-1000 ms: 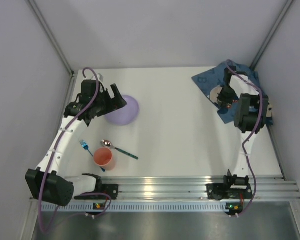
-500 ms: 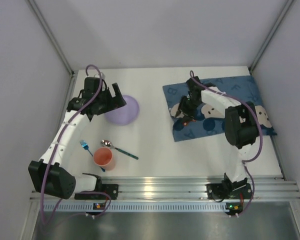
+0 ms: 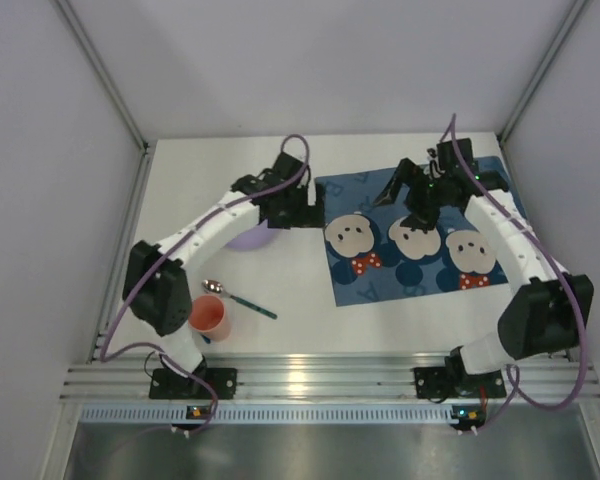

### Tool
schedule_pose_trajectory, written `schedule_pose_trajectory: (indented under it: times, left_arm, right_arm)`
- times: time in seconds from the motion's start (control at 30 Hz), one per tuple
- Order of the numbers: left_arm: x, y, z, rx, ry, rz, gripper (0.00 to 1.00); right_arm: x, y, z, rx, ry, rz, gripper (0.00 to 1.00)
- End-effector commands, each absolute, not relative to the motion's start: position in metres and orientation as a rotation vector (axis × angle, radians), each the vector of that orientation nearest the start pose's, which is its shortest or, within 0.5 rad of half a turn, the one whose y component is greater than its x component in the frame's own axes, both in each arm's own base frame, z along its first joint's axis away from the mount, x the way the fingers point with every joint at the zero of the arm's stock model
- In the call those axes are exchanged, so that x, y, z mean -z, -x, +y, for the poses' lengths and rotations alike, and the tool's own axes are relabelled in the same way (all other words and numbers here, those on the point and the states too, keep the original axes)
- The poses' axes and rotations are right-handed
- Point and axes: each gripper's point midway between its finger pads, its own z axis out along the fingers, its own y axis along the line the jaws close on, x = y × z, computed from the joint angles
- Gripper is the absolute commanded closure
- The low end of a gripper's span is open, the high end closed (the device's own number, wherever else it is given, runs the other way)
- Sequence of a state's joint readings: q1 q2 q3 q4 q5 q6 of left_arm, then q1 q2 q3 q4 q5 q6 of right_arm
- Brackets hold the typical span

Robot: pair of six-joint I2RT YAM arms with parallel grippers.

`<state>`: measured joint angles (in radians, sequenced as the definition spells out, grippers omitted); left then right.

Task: Set the dinner table for one person

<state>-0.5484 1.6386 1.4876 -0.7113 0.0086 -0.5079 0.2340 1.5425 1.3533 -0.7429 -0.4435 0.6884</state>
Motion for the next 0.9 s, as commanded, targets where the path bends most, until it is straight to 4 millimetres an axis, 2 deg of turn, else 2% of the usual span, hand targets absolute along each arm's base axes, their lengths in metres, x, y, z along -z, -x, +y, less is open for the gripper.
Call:
schedule_pose_trajectory:
  times: [0.0, 0.03, 0.07, 0.1, 0.13, 0.2, 0.27, 0.43, 0.67, 0.7, 0.73, 0.83, 0.87]
  left_arm:
    - [-0.144, -0.34, -0.282, 0.428, -0.109, 2.609, 0.02]
    - [-0.135, -0.334, -0.294, 0.43, -0.127, 2.633, 0.02]
    - [-0.112, -0.332, -0.301, 0.413, -0.146, 2.686, 0.01]
    - [-0.107, -0.332, -0.309, 0.414, -0.159, 2.695, 0.02]
    - [-0.087, -0.332, -0.311, 0.383, -0.167, 2.737, 0.03]
    - [-0.076, -0.335, -0.314, 0.357, -0.175, 2.749, 0.03]
    - [-0.061, -0.338, -0.315, 0.33, -0.177, 2.769, 0.04]
    - [-0.045, -0.341, -0.326, 0.35, -0.195, 2.778, 0.07]
    - [-0.027, -0.34, -0.351, 0.451, -0.199, 2.813, 0.12]
    - [-0.024, -0.34, -0.352, 0.453, -0.198, 2.819, 0.15]
    - [-0.016, -0.338, -0.352, 0.447, -0.198, 2.839, 0.27]
    - [0.0, -0.337, -0.353, 0.429, -0.203, 2.876, 0.5]
    - [0.002, -0.337, -0.354, 0.433, -0.207, 2.881, 0.69]
  right_arm:
    - [-0.198, -0.311, 0.132, -0.694, -0.423, 2.598, 0.0]
    - [-0.198, -0.306, 0.127, -0.679, -0.432, 2.601, 0.0]
    - [-0.205, -0.3, 0.123, -0.677, -0.427, 2.579, 0.0]
    - [-0.202, -0.292, 0.118, -0.661, -0.435, 2.591, 0.0]
    - [-0.207, -0.285, 0.115, -0.652, -0.429, 2.571, 0.0]
    - [-0.203, -0.272, 0.109, -0.634, -0.435, 2.585, 0.0]
    - [-0.208, -0.26, 0.103, -0.625, -0.437, 2.566, 0.0]
    - [-0.202, -0.225, 0.089, -0.565, -0.453, 2.578, 0.0]
    - [-0.185, -0.195, 0.081, -0.534, -0.496, 2.597, 0.0]
    - [-0.18, -0.192, 0.081, -0.531, -0.506, 2.607, 0.0]
    - [-0.179, -0.19, 0.081, -0.532, -0.508, 2.606, 0.0]
    - [-0.176, -0.186, 0.081, -0.534, -0.516, 2.619, 0.0]
    - [-0.18, -0.187, 0.081, -0.532, -0.514, 2.611, 0.0]
